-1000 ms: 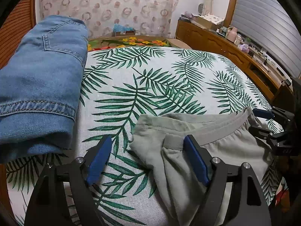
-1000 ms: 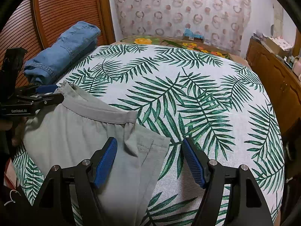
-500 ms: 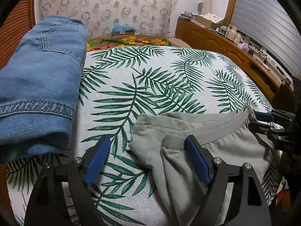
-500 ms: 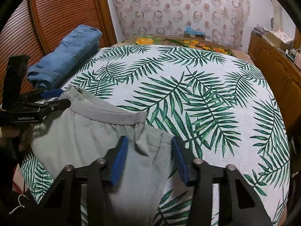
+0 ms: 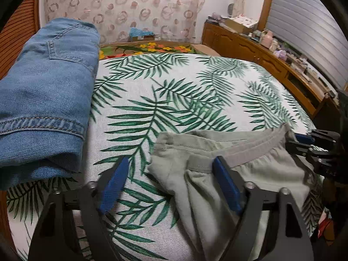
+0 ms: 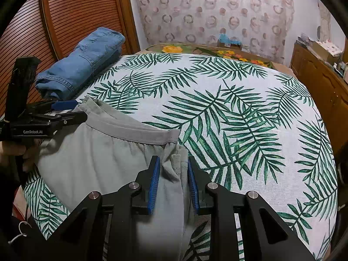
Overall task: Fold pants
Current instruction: 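Move both open grippers to the waistband and close them on it, then lift the folded grey-green shorts by the waistband with both grippers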
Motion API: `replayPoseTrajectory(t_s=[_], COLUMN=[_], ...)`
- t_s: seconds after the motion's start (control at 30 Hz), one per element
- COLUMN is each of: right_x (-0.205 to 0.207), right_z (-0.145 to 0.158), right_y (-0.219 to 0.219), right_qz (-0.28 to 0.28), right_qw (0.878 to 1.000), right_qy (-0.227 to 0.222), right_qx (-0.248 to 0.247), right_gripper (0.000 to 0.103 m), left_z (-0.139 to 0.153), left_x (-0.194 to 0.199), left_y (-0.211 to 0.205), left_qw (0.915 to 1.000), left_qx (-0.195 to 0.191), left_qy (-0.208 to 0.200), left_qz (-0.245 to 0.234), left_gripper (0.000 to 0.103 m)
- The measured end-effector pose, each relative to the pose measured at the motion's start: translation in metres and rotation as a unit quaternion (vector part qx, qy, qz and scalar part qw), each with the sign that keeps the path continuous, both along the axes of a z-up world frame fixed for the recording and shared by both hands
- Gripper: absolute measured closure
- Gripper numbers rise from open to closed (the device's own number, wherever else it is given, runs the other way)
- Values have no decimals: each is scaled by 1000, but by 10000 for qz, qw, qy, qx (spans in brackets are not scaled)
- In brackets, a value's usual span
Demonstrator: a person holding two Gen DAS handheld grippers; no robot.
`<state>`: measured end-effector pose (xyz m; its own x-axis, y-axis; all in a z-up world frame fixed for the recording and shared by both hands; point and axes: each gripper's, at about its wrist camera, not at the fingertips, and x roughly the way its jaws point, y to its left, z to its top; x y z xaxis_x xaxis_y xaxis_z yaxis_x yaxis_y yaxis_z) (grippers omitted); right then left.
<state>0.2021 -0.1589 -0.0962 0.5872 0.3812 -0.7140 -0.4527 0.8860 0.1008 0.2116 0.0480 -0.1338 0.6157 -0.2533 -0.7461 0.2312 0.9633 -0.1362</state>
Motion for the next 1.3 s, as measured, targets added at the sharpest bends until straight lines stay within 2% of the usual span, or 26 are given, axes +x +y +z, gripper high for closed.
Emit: replayPoseTrajectory(t_s=[0.1,0.17,0.23,0.3,0.4,0.77,1.3], right_x=[0,0,0,1,1,-13,-45], right_z=[0,0,0,0,1,10,41], right_y=[0,1,1,0,1,0,-14], right_qz=[-3,28,69,66,45,42,43], right_qw=[10000,10000,9999,9999,9998,9994,9962], right_qy=[6,15,34,68,78,-98,-680], right_qx=[6,32,74,139,170,336,551], right_gripper=[77,81,85,86,88,91,91], left_z=[1,2,2,2,4,21,60], left_x=[-2,-3,-4,-5,-9,-28,-54], left_y=[-2,-3,-3,-3,-5,-10,-17], left_qw=[9998,9992,9989,9982,9980,9980,9946], left_qx=[-128,-302,-375,-485,-525,-532,-471], left_qy=[-5,49,76,116,76,-224,-885], left_qz=[-167,-257,-280,-343,-348,-255,-267], left_gripper=[49,58,62,72,80,83,85])
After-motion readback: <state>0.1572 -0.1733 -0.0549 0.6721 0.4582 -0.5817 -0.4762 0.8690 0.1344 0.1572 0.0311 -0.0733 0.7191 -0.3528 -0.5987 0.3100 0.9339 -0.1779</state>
